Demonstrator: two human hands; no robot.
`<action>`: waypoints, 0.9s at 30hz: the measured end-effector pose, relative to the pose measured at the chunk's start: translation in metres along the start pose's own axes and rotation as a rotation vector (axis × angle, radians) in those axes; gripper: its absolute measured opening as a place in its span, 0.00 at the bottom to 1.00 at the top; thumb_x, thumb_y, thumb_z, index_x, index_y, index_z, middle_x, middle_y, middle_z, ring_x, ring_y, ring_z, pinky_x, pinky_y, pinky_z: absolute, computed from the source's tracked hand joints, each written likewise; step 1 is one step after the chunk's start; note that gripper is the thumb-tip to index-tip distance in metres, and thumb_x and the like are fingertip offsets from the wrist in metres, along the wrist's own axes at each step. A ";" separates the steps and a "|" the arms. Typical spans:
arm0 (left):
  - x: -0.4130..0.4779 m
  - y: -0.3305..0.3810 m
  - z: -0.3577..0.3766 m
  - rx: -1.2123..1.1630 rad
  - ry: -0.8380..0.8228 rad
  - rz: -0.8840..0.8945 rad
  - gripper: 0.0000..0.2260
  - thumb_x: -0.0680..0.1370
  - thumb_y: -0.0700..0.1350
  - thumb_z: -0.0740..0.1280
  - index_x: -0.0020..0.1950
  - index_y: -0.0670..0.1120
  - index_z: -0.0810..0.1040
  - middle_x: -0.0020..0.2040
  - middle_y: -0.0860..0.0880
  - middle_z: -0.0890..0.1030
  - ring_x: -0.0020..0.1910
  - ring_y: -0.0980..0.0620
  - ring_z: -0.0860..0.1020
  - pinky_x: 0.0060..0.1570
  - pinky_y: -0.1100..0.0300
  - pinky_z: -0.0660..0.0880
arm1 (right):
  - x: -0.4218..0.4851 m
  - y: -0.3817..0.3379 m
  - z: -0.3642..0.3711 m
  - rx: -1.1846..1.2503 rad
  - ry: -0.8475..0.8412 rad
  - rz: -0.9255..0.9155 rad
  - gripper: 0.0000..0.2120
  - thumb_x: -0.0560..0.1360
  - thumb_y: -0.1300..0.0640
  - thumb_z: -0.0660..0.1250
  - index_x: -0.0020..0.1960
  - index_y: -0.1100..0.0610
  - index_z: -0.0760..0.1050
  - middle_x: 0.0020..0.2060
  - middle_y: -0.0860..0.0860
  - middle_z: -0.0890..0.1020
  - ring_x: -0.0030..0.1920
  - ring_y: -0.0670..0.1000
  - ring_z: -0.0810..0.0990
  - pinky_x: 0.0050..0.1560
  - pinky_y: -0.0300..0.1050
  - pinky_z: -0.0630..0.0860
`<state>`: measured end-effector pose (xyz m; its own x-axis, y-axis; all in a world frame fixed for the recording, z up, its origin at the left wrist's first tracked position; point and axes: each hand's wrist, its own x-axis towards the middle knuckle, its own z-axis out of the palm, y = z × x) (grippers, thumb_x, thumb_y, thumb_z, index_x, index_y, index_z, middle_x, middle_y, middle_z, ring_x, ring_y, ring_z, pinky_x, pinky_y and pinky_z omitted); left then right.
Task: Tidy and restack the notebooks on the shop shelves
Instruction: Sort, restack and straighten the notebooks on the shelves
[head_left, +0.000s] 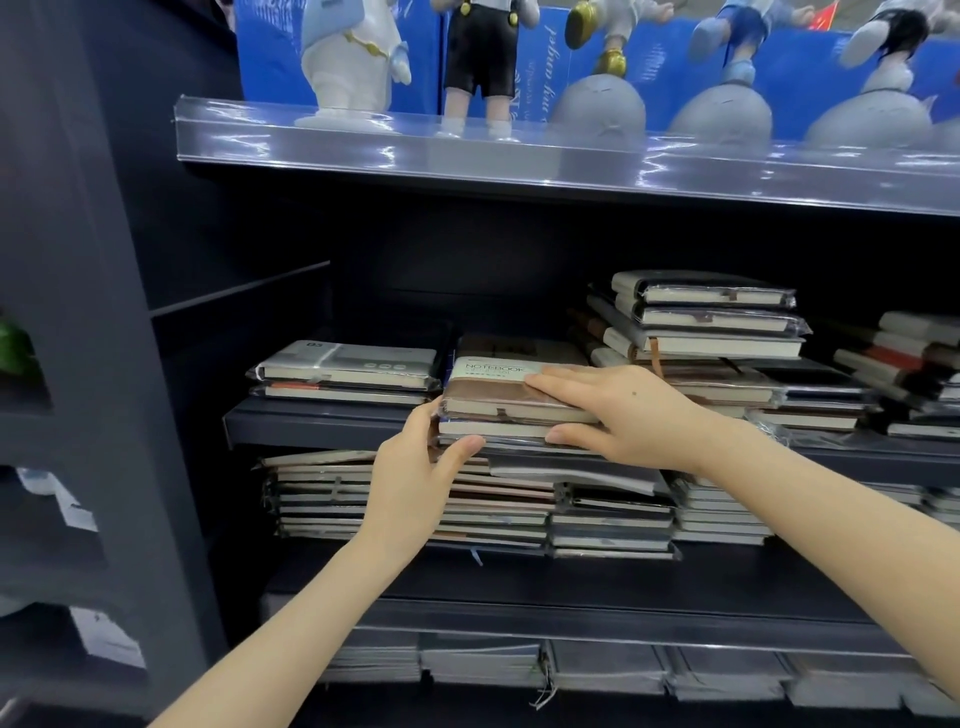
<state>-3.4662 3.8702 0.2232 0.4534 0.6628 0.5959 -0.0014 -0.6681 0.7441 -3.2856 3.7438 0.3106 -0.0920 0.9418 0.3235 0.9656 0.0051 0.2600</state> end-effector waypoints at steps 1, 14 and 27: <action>0.000 0.001 0.001 0.004 0.007 0.001 0.20 0.75 0.48 0.68 0.66 0.44 0.73 0.49 0.58 0.81 0.49 0.63 0.79 0.47 0.73 0.73 | 0.000 0.001 0.000 0.012 -0.002 0.002 0.37 0.73 0.32 0.45 0.76 0.51 0.60 0.71 0.53 0.69 0.70 0.51 0.69 0.66 0.50 0.71; 0.001 0.004 0.011 -0.056 0.093 -0.023 0.13 0.77 0.47 0.68 0.59 0.45 0.74 0.47 0.60 0.80 0.48 0.68 0.77 0.46 0.74 0.72 | 0.009 -0.019 0.004 -0.256 -0.025 -0.007 0.36 0.76 0.41 0.61 0.75 0.59 0.55 0.69 0.57 0.70 0.61 0.56 0.75 0.55 0.49 0.76; 0.010 -0.006 0.009 0.237 0.015 -0.036 0.30 0.73 0.55 0.71 0.72 0.47 0.67 0.65 0.53 0.74 0.59 0.52 0.74 0.59 0.58 0.72 | 0.038 0.014 -0.004 -0.154 -0.084 0.056 0.34 0.76 0.44 0.64 0.76 0.54 0.54 0.68 0.52 0.72 0.60 0.53 0.75 0.59 0.46 0.73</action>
<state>-3.4533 3.8777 0.2221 0.4362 0.6913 0.5761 0.2249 -0.7036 0.6741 -3.2768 3.7781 0.3304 -0.0126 0.9641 0.2653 0.9193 -0.0933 0.3825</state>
